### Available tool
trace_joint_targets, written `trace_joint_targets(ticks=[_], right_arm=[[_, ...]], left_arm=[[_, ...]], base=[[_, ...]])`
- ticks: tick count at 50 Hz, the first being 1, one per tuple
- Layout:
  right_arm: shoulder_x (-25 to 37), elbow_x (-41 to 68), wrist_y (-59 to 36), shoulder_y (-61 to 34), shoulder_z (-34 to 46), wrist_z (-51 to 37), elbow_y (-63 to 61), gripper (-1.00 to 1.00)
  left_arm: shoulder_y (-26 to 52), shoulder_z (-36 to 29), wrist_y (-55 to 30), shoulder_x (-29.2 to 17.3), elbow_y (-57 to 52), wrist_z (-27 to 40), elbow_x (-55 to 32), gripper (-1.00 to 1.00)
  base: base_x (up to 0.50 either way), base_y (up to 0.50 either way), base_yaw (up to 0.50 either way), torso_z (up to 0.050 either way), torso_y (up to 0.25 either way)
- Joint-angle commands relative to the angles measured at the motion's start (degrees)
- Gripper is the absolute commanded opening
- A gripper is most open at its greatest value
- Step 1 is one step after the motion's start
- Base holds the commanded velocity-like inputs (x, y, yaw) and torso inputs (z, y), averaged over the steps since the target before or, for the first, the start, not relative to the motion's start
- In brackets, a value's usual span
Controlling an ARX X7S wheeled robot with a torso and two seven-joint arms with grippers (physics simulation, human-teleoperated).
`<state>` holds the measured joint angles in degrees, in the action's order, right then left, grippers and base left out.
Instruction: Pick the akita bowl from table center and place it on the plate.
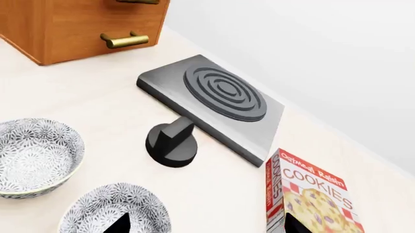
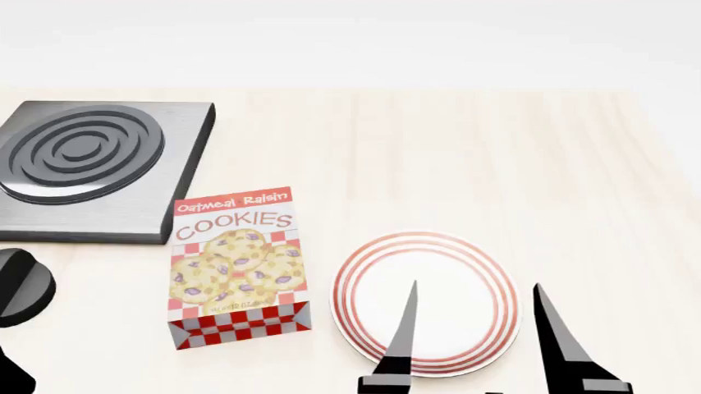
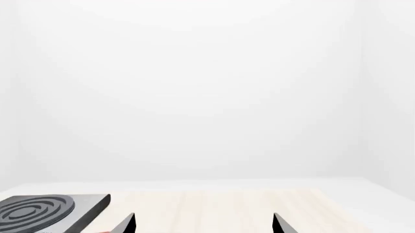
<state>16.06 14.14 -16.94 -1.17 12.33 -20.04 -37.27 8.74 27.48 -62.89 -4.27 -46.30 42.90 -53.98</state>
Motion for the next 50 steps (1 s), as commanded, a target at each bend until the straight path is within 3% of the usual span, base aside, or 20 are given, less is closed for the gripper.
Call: trace_joint_targets(ticks=[1, 20, 27, 35, 50], right_arm=[[-0.1, -0.2, 0.0, -0.1, -0.3, 0.3, 0.1, 1.00], [0.5, -0.1, 2.0, 0.2, 0.0, 0.1, 1.6, 1.00], [0.7, 0.3, 0.8, -0.1, 0.1, -0.5, 0.6, 1.00], [0.8, 0.4, 1.5, -0.2, 0.2, -0.4, 1.7, 1.00], [1.2, 0.4, 1.8, -0.1, 0.8, -0.7, 2.0, 1.00]], left_arm=[[2.0, 3.8, -2.9, 0.1, -1.8, 6.8, -3.3, 1.00], [3.6, 5.8, -3.9, -0.4, 0.9, 18.5, -0.8, 1.00], [1.4, 3.2, 0.6, -0.6, 3.7, 16.5, 3.5, 1.00], [2.7, 2.8, -0.7, -1.2, 5.5, 18.3, 2.6, 1.00], [-0.1, -1.2, 5.4, -2.2, 10.5, 13.0, 6.4, 1.00]], base=[[0.00, 0.00, 0.00, 0.000, 0.000], [0.00, 0.00, 0.00, 0.000, 0.000], [0.00, 0.00, 0.00, 0.000, 0.000], [0.00, 0.00, 0.00, 0.000, 0.000], [0.00, 0.00, 0.00, 0.000, 0.000]])
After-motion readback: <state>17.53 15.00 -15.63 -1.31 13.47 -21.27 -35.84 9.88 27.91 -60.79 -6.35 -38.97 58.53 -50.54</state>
